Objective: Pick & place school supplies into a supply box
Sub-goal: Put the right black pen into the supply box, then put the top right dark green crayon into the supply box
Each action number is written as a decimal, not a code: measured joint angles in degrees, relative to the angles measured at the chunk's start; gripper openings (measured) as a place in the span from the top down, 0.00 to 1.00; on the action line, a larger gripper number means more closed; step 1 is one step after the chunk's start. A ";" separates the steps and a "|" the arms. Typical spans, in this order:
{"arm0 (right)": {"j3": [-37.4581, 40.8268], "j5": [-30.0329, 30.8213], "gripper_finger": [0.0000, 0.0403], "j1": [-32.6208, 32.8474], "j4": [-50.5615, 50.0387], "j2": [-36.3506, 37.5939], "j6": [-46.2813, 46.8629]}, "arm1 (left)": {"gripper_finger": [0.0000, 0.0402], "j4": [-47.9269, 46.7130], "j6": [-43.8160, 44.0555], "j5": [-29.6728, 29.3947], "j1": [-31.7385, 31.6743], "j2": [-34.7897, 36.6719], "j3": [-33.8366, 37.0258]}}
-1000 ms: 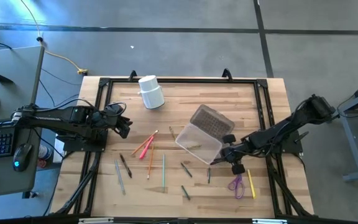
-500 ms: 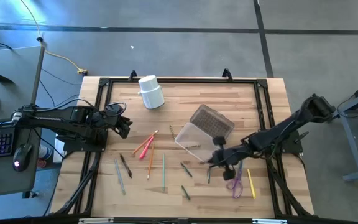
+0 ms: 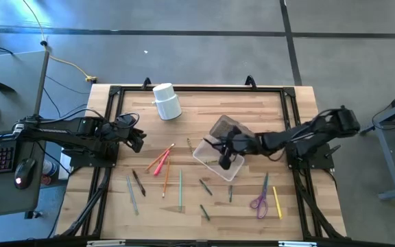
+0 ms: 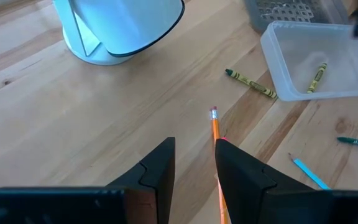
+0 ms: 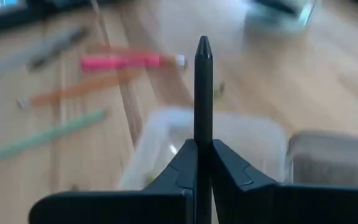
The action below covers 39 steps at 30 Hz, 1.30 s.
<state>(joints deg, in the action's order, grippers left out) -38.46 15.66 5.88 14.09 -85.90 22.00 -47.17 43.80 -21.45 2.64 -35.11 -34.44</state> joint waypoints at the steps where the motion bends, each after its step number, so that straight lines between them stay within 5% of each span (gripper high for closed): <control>1: 0.03 -0.10 0.98 -0.01 -0.11 -1.29 0.07 | 0.63 0.13 0.00 -0.01 0.01 0.00 0.00; 9: 0.01 2.35 0.95 -0.49 -2.15 -7.82 3.23 | 0.63 1.11 -0.01 -0.04 -0.01 0.00 0.00; 18: -0.08 3.98 0.77 -2.21 -9.51 -8.17 0.88 | 0.63 0.77 0.01 -0.07 -0.01 0.00 0.00; 25: -0.08 11.38 0.70 -5.19 -16.16 -8.10 0.18 | 0.63 0.29 0.01 -0.07 -0.01 0.02 0.00; 29: -0.02 6.03 0.70 -6.48 -10.61 -8.12 -1.60 | 0.63 0.34 -0.01 -0.70 0.01 -0.02 0.00; 35: -0.14 1.56 0.71 -6.48 1.92 -8.11 -4.49 | 0.63 -0.38 0.00 -12.39 -0.01 0.00 0.00; 39: -0.17 -5.87 0.71 -6.52 7.06 -8.10 -4.51 | 0.63 -3.34 -0.03 -13.59 0.00 -0.02 0.00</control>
<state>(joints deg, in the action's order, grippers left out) -38.63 9.79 -0.64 21.15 -94.00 17.50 -50.51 43.78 -35.04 2.64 -35.14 -34.44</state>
